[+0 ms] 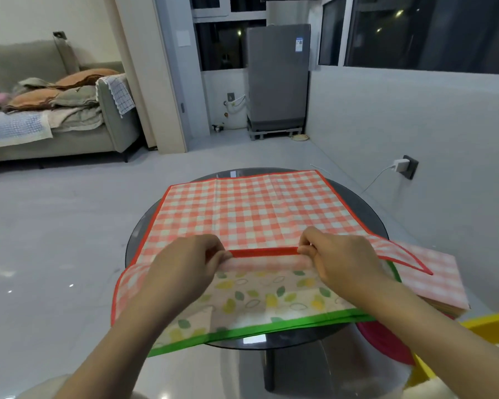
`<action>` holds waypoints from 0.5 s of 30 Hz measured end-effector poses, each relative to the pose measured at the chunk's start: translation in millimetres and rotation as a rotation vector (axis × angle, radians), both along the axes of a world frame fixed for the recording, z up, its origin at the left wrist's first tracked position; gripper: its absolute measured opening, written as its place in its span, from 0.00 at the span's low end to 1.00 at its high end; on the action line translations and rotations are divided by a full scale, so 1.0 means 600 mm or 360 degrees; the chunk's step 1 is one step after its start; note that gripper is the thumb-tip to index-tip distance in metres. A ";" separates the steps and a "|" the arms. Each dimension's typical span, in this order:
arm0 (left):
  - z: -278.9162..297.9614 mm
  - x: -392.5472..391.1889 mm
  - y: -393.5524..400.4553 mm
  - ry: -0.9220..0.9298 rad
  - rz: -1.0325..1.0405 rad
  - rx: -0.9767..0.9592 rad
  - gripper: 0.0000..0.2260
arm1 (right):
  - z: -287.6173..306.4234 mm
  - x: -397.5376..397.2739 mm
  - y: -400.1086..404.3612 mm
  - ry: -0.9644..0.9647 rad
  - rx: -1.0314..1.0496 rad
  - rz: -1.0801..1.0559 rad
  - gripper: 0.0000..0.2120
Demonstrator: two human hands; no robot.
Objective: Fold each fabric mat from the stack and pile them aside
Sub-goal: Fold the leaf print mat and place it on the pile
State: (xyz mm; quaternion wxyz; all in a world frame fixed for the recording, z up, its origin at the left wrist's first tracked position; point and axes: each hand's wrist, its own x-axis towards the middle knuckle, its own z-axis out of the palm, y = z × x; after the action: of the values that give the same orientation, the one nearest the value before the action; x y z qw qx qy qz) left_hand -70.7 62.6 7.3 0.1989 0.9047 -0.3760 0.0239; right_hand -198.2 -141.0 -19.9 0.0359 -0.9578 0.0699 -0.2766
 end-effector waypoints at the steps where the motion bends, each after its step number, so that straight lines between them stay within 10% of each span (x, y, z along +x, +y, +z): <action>1: 0.009 -0.001 0.004 -0.0060 0.0009 -0.0033 0.08 | 0.009 0.001 0.002 -0.0031 -0.0048 -0.0002 0.08; 15: 0.045 0.083 -0.040 -0.0527 0.0087 -0.0248 0.08 | 0.054 0.090 -0.045 -0.0410 -0.0319 -0.0095 0.02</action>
State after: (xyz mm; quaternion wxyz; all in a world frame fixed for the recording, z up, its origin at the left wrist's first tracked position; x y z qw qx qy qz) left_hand -21.1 38.4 34.1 0.2031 0.8801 -0.3758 0.2071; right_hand -144.3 -167.8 12.5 -0.0594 -0.9107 0.0651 -0.4036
